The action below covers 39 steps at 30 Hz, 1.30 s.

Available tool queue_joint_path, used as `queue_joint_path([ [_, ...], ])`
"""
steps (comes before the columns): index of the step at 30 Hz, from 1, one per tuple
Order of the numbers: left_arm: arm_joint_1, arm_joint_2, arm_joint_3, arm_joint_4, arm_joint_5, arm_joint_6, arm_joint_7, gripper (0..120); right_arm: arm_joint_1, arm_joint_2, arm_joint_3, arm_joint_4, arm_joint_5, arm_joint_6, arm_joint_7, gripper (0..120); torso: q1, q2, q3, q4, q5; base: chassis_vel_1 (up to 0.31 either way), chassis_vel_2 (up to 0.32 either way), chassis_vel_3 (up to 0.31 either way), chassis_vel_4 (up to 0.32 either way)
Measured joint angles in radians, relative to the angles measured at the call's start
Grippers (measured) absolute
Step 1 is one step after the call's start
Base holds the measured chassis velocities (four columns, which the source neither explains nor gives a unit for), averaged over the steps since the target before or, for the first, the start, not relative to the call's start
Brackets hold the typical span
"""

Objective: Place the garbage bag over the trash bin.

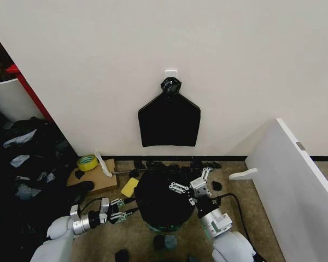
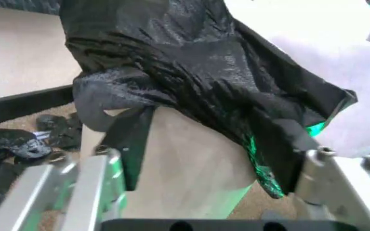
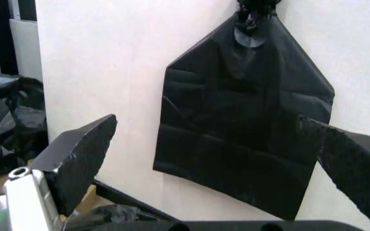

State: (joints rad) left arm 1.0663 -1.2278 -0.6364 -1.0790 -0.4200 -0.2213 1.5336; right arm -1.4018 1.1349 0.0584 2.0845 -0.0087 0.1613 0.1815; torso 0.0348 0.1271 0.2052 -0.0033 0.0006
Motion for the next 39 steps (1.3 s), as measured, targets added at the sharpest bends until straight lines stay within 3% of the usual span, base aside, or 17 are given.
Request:
queue_joint_path([
  [2, -0.003, -0.001, 0.001, 0.002, 0.0, 0.0, 0.0, 76, 0.0, 0.001, -0.001, 0.0, 0.0, 0.0, 0.0, 100, 0.0, 0.0, 0.0, 0.0, 0.0, 0.0, 0.0, 0.0, 0.0],
  [5, -0.003, -0.001, 0.002, 0.003, -0.001, 0.0, 0.0, 76, 0.0, 0.002, -0.001, -0.002, 0.0, 0.0, 0.0, 100, 0.0, 0.0, 0.0, 0.0, 0.0001, 0.0, 0.0, 0.0, 0.0],
  [25, -0.008, -0.008, 0.007, 0.011, -0.005, -0.007, 0.0, 1, -0.001, 0.002, 0.002, -0.004, -0.001, -0.001, 0.0, 100, 0.0, 0.0, 0.0, 0.0, 0.0001, 0.0, 0.0, 0.0, 0.0],
  [39, -0.013, -0.015, 0.0, 0.041, 0.018, -0.036, -0.001, 0, -0.005, 0.002, 0.003, -0.001, -0.003, 0.0, 0.0, 100, 0.0, 0.0, 0.0, 0.0, 0.0001, 0.0, 0.0, 0.0, 0.0],
])
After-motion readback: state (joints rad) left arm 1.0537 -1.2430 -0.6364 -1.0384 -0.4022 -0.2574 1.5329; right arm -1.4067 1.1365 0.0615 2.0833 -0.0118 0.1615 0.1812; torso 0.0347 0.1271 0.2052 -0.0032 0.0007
